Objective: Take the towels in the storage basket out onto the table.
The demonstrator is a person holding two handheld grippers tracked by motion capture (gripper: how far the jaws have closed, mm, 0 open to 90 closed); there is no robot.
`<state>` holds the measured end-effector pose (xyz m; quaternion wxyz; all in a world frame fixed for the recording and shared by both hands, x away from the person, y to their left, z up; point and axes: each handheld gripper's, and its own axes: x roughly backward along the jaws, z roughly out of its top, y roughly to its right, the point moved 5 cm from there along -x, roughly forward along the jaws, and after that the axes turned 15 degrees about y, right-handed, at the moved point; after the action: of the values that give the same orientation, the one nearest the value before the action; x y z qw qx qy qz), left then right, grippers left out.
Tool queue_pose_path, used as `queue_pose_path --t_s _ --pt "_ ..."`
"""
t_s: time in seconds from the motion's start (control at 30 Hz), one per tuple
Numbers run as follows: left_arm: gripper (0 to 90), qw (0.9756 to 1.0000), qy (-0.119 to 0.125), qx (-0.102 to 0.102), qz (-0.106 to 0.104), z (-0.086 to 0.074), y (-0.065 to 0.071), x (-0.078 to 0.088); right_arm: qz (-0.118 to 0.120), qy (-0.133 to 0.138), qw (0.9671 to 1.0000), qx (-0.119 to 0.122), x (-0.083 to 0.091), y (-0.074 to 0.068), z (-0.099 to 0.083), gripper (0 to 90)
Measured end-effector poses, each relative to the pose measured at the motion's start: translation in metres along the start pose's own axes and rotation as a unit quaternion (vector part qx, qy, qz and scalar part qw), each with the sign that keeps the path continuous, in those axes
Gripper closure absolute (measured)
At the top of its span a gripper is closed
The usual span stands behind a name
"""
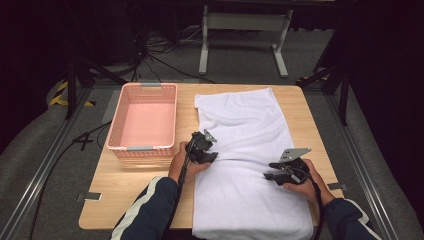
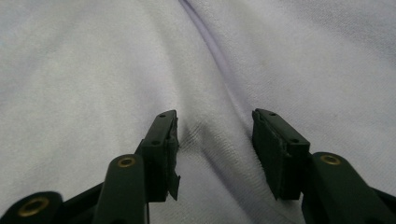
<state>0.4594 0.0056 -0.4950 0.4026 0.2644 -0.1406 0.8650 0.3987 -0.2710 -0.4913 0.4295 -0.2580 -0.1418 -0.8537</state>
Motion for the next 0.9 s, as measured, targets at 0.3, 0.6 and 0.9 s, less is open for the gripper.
queue_pose_path --t_s 0.3,0.6,0.9 --pt "58.2 0.9996 0.002 -0.029 -0.005 -0.010 0.011 0.020 -0.006 0.013 0.9999 -0.001 0.006 0.003 0.005 49.9" --pt "50.2 0.9996 0.021 -0.005 -0.015 -0.022 0.011 0.034 -0.089 0.014 0.9945 -0.054 0.022 0.056 -0.015 50.1" --pt "46.8 0.9988 0.030 -0.025 -0.029 -0.030 0.017 0.046 -0.084 0.021 0.9954 -0.041 0.036 0.049 -0.016 51.1"
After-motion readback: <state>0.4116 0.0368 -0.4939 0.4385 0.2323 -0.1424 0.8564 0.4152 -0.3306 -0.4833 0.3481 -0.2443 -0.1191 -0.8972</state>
